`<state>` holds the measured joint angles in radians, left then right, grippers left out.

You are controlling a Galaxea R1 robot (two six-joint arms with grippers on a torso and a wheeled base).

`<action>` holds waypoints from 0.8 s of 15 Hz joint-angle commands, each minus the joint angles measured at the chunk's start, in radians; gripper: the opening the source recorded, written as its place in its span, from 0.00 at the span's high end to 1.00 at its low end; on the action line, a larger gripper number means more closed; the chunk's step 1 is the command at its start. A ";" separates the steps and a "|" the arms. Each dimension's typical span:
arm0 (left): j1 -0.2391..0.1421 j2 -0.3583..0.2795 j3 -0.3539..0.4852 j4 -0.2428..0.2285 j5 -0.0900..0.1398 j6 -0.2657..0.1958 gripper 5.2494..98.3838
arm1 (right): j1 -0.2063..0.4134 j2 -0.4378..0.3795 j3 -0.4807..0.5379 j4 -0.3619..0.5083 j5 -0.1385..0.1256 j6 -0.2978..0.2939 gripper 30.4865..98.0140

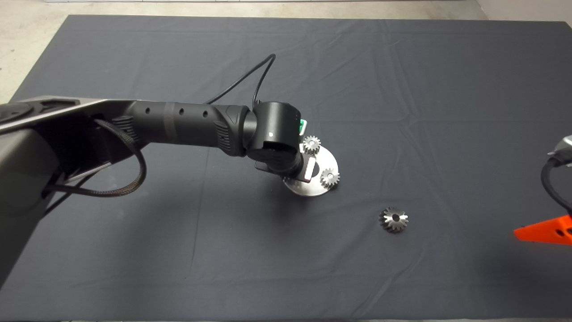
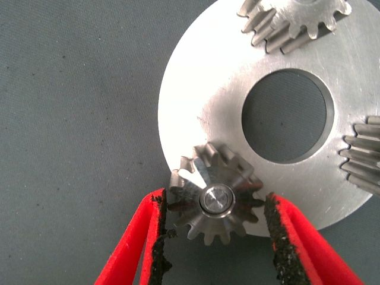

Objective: Remove an incorrectly installed larger gear and replace it with the correct smaller gear

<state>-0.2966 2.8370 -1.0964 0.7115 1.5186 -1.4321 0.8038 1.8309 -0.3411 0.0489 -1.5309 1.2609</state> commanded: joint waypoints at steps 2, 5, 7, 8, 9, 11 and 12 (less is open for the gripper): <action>-0.013 -0.003 0.012 0.011 0.015 0.004 0.64 | 0.015 -0.005 0.004 0.034 -0.031 -0.001 0.02; -0.021 -0.020 0.051 0.002 0.014 0.002 0.58 | 0.015 -0.005 0.004 0.034 -0.031 -0.002 0.02; -0.041 -0.074 0.131 -0.019 0.012 -0.034 0.54 | 0.015 -0.005 0.004 0.034 -0.031 -0.003 0.02; -0.064 -0.098 0.168 -0.034 0.011 -0.042 0.53 | 0.015 -0.005 0.004 0.034 -0.031 -0.001 0.02; -0.091 -0.125 0.204 -0.075 0.012 -0.045 0.53 | 0.015 -0.006 0.004 0.035 -0.031 -0.001 0.02; -0.175 -0.203 0.298 -0.200 0.012 -0.053 0.50 | 0.015 -0.005 0.004 0.035 -0.031 -0.001 0.02; -0.217 -0.256 0.343 -0.267 0.011 -0.056 0.48 | 0.015 -0.003 0.004 0.035 -0.029 0.000 0.02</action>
<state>-0.3703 2.7095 -0.9021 0.6398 1.5198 -1.4634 0.8038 1.8304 -0.3411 0.0489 -1.5309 1.2609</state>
